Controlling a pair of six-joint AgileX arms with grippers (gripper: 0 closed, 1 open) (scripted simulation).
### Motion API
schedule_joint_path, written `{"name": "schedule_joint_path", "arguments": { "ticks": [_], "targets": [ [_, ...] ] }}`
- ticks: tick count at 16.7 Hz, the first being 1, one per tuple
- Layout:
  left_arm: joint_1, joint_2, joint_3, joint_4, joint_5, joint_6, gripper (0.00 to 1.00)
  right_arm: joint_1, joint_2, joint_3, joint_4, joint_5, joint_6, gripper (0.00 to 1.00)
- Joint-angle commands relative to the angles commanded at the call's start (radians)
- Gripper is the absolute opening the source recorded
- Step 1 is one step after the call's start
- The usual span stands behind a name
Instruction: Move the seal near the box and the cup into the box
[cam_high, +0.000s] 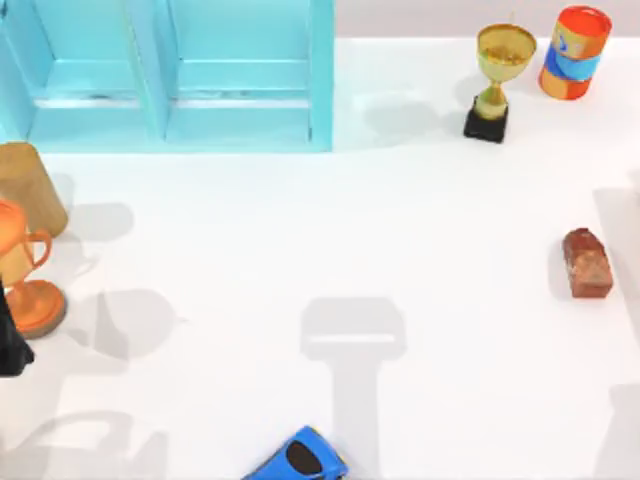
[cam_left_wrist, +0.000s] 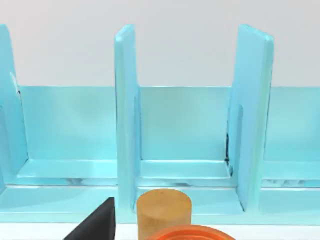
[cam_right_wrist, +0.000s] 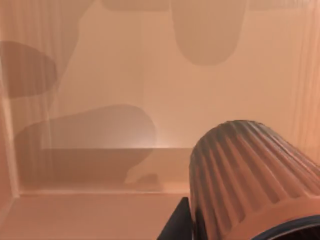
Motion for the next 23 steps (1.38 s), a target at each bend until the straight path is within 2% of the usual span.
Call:
{"name": "schedule_joint_path", "arguments": {
  "ticks": [5,8,12,17,23],
  "targets": [
    [0.000,0.000,0.000,0.000,0.000,0.000,1.00,-0.015,0.018,0.034,0.191,-0.074,-0.018,0.00],
    [0.000,0.000,0.000,0.000,0.000,0.000,1.00,-0.005,0.041,-0.042,0.287,-0.069,-0.012,0.00],
    [0.000,0.000,0.000,0.000,0.000,0.000,1.00,0.008,0.061,-0.191,0.278,-0.005,0.007,0.00],
    [0.000,0.000,0.000,0.000,0.000,0.000,1.00,0.011,0.065,-0.216,0.260,0.010,0.013,0.00],
    [0.000,0.000,0.000,0.000,0.000,0.000,1.00,0.011,0.065,-0.216,0.260,0.010,0.013,0.45]
  ]
}}
